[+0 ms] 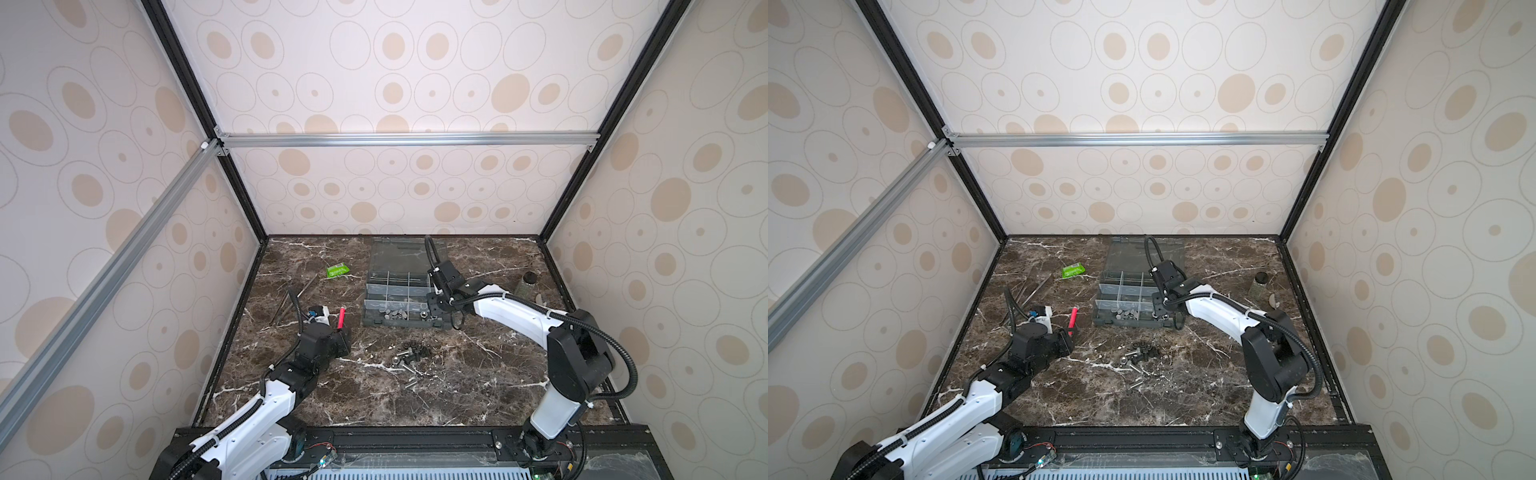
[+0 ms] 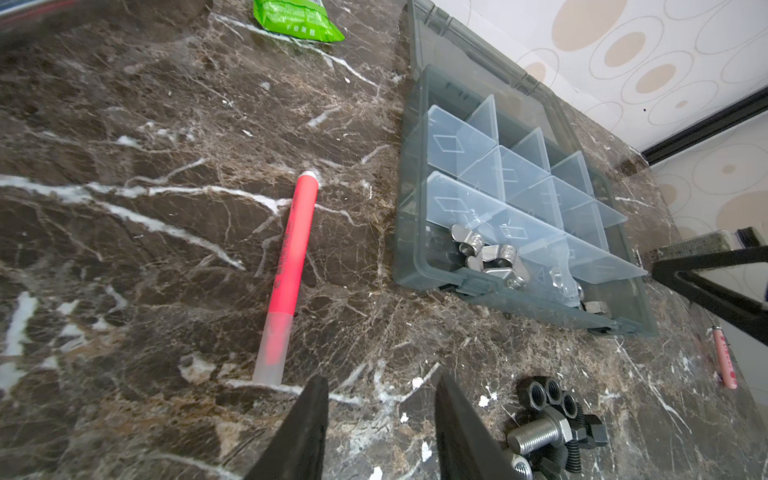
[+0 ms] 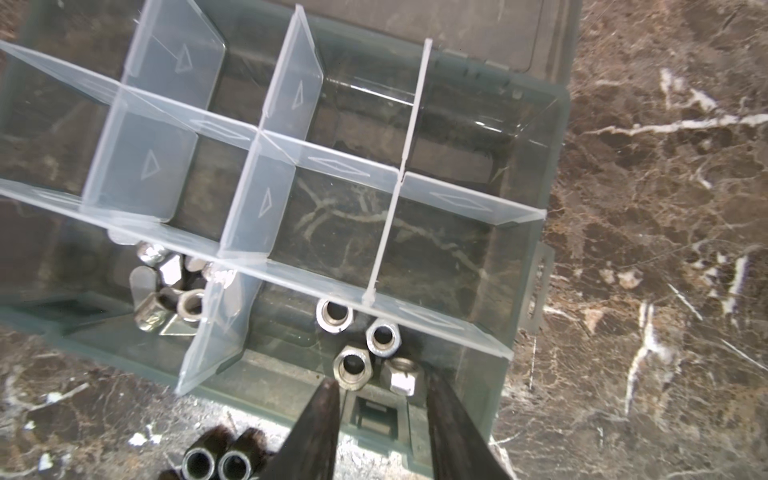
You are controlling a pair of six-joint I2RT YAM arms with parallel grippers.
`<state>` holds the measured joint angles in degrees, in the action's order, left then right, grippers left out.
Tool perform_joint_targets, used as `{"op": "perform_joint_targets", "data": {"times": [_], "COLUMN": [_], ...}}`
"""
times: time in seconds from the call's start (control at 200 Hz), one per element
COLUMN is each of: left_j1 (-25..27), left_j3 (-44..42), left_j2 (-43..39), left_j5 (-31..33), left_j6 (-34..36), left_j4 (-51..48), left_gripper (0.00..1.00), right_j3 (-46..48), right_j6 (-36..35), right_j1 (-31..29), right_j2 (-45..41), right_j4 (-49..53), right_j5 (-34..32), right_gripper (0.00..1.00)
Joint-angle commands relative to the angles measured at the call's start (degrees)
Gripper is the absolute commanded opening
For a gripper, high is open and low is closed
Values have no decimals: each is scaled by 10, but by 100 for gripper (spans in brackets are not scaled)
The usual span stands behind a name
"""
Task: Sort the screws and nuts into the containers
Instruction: 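Withdraw the right gripper from the box while the left gripper reaches toward the pile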
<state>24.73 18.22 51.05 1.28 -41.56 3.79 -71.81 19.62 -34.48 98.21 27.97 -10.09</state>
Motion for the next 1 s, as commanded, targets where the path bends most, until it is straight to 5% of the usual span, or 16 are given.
{"op": "perform_joint_targets", "data": {"times": [0.0,0.405,0.995], "left_j1": [-5,12,170], "left_j3": [9,31,111], "left_j2": [5,45,205], "left_j5": [-6,-29,-5], "left_j6": [8,29,36], "left_j4": [11,-6,-3], "left_gripper": [43,42,42], "right_j3": [19,119,259], "right_j6": [10,44,114], "right_j1": [4,4,4], "right_j2": [-31,-156,-308], "right_j4": [10,19,34], "right_j5": [-1,1,-17], "right_gripper": [38,39,40]}}
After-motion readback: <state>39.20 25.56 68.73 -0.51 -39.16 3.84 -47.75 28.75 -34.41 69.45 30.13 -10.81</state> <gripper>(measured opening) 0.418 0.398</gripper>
